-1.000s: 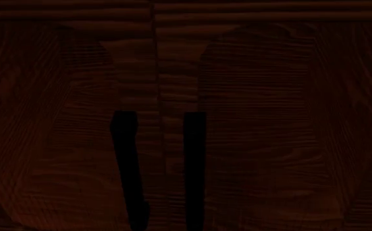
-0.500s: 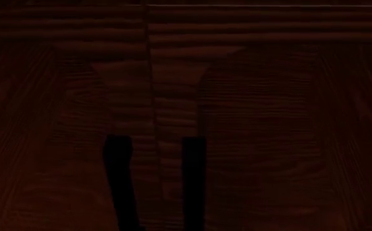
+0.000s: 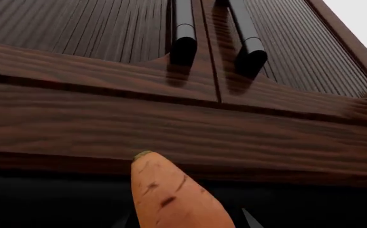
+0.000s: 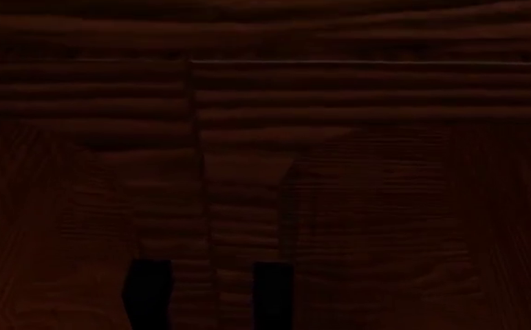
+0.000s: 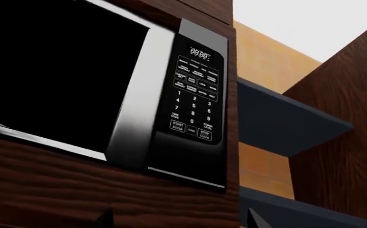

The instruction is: Pick the sweet potato from the counter and place it in the microwave.

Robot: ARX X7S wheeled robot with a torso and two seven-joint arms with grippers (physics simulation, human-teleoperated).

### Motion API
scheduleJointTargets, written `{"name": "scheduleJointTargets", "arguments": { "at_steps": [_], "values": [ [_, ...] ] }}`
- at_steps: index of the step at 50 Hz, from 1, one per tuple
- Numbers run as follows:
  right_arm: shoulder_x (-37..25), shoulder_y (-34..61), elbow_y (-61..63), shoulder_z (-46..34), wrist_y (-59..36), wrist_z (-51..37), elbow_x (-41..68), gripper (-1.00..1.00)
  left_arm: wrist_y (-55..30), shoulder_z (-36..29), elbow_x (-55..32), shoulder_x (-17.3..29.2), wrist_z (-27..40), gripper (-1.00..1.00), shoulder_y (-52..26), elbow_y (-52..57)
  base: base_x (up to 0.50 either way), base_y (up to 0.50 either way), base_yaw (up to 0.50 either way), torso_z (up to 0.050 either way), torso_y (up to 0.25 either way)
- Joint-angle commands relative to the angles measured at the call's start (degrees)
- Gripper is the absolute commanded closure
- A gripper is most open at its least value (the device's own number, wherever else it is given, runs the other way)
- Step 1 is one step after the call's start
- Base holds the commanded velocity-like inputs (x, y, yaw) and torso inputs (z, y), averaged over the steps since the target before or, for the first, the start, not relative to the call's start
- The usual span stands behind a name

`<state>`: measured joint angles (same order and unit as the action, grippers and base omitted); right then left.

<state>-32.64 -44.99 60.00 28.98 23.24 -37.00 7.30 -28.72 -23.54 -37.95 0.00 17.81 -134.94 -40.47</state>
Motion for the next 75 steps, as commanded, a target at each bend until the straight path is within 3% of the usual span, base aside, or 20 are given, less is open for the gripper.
{"name": "scheduleJointTargets", "arguments": {
  "at_steps": [1, 22, 33, 51, 75],
  "values": [
    [1.64, 0.0, 0.0, 0.01, 0.57, 1.51, -0.26, -1.0, 0.2, 0.45, -1.06, 0.0, 0.85, 1.0, -0.05, 0.03, 0.23, 0.0, 0.0, 0.0, 0.0],
    [-1.11, 0.0, 0.0, 0.39, -0.11, -0.27, 0.57, -1.0, 0.13, 0.55, -0.85, 0.0, 0.34, 1.0, -0.05, -1.0, 0.1, 0.0, 0.0, 0.0, 0.001],
    [-4.2, 0.0, 0.0, 0.27, -1.1, -2.29, 1.17, -1.0, -9.03, 3.71, 2.87, 0.0, -0.33, 1.0, -0.05, 1.04, 0.0, 0.0, 0.0, 0.0, 0.0],
    [-0.17, 0.0, 0.0, -0.61, 0.16, 0.73, 0.08, -1.0, -16.76, 2.16, 0.33, 0.0, -0.9, 1.0, -0.05, -2.11, 0.0, 0.0, 0.0, 0.0, 0.0],
    [-0.76, 0.0, 0.0, 0.03, -0.02, 0.6, 0.66, -1.0, -25.32, 6.83, -6.84, 0.01, 6.79, 1.0, -0.05, -6.47, 0.0, 0.0, 0.0, 0.0, 0.0]
  ]
}}
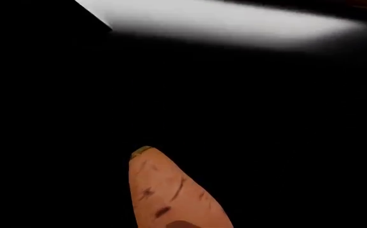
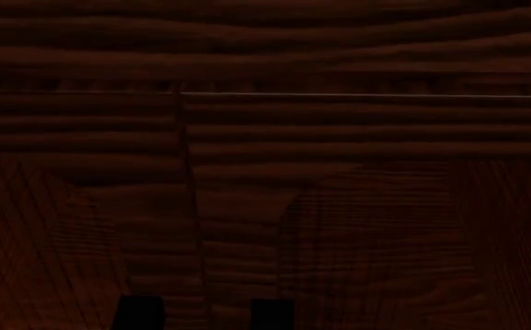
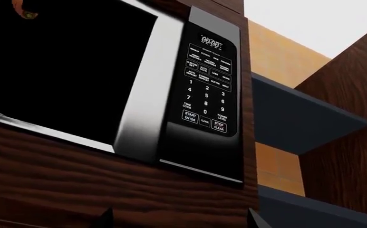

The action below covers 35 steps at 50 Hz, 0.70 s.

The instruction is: Pick the sweet potato from the counter and place it in the microwave.

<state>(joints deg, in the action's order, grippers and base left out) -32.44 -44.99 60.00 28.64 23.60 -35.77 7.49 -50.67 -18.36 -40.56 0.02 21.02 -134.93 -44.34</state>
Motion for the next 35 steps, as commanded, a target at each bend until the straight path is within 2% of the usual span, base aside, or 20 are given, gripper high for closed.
{"name": "scheduleJointTargets", "arguments": {
  "at_steps": [1, 17, 24, 35],
  "values": [
    [-1.92, 0.0, 0.0, 0.38, -0.78, -1.44, 0.59, -1.0, -3.48, 1.56, -4.3, -0.01, 3.78, 1.0, -0.06, -2.92, 0.0, 0.0, 0.0, 0.0, 0.0],
    [-5.58, 0.0, 0.0, -0.55, -2.14, -4.73, 0.3, -1.0, -7.22, 4.09, -7.87, -0.01, 7.9, 1.0, -0.06, -6.62, 0.0, 0.0, 0.0, 0.0, 0.0],
    [-4.1, 0.0, 0.0, -0.96, -1.65, -3.38, -0.18, -1.0, -7.27, 5.69, -9.4, -0.01, 10.56, 1.0, -0.06, -8.68, 0.0, 0.0, 0.0, 0.0, 0.0],
    [-5.35, 0.0, 0.0, -1.08, -1.87, -4.33, -0.08, -1.0, -9.04, 6.89, -9.97, -0.01, 12.47, 1.0, -0.06, -13.17, 0.0, 0.0, 0.0, 0.0, 0.0]
  ]
}}
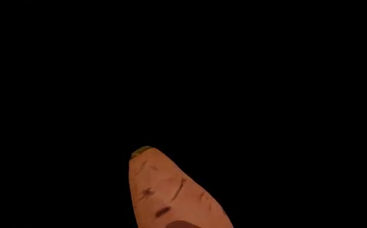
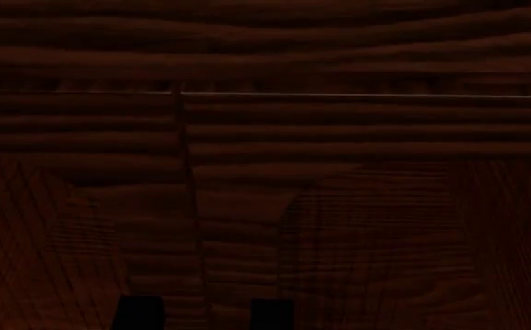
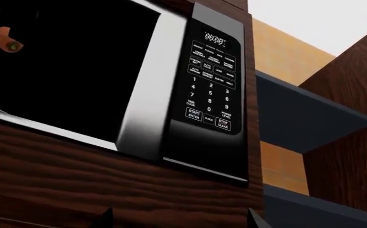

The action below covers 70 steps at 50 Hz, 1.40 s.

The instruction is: Pick the sweet potato from the counter and place it in the microwave.

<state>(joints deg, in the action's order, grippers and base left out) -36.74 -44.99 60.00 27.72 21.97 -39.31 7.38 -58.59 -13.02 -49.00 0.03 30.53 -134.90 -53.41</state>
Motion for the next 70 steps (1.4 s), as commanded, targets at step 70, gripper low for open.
{"name": "scheduleJointTargets", "arguments": {
  "at_steps": [70],
  "values": [
    [-3.37, 0.0, 0.0, 0.75, -1.48, -2.71, 0.9, -1.0, 6.43, 6.04, 9.68, 0.01, -3.41, 1.0, 4.59, -21.54, 0.0, 0.0, 0.0, 0.0, 0.0]
  ]
}}
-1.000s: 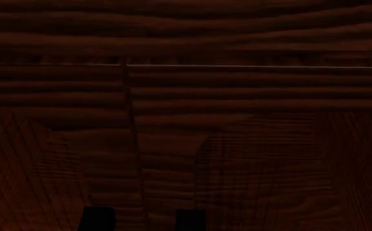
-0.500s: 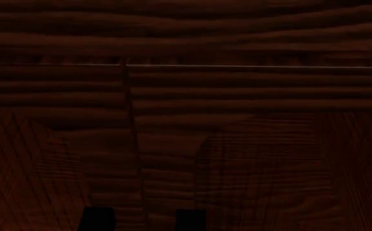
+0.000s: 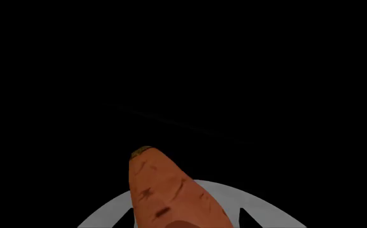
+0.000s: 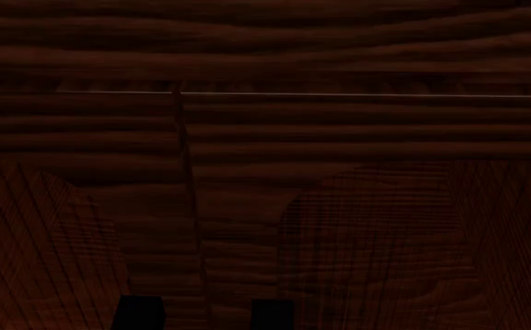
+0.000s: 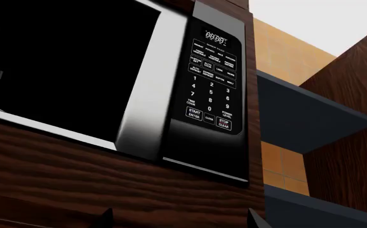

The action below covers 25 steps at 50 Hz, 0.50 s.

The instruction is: Pick the sweet potato from the counter and place it in the microwave.

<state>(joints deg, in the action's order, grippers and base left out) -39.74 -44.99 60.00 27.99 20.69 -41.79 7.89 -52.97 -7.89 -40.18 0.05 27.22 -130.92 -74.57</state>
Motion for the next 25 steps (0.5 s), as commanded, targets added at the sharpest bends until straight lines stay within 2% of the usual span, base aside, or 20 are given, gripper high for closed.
{"name": "scheduleJointTargets", "arguments": {
  "at_steps": [1, 6, 11, 12, 25],
  "values": [
    [-0.21, 0.0, 0.0, 0.45, -0.15, -0.09, 0.35, -1.0, 0.87, 0.54, 0.51, -0.02, -0.05, 1.0, 0.61, -0.38, 0.0, 0.0, 0.0, 0.0, 0.0],
    [2.99, 0.0, 0.0, 0.32, 0.91, 2.5, -0.15, -1.0, 1.18, -1.45, -1.81, -0.01, 0.3, 1.0, 0.66, -0.38, 0.0, 0.0, 0.0, 0.0, 0.0],
    [3.24, 0.0, 0.0, 0.25, 1.0, 2.79, -0.27, -1.0, 1.07, -1.75, -1.8, 0.0, -0.24, 1.0, 0.5, -0.37, 0.0, 0.0, 0.0, 0.0, 0.0],
    [2.93, 0.0, 0.0, 0.24, 0.89, 2.54, -0.2, -1.0, 1.12, -1.7, -1.62, 0.01, -0.47, -1.0, 0.51, -0.37, 0.0, 0.0, 0.0, 0.0, 0.0],
    [3.13, 0.0, 0.0, 0.08, 0.87, 2.69, -0.35, -1.0, 1.66, -2.57, -1.29, 0.0, -1.41, -1.0, 0.47, -0.36, 0.0, 0.0, 0.0, 0.0, 0.0]
  ]
}}
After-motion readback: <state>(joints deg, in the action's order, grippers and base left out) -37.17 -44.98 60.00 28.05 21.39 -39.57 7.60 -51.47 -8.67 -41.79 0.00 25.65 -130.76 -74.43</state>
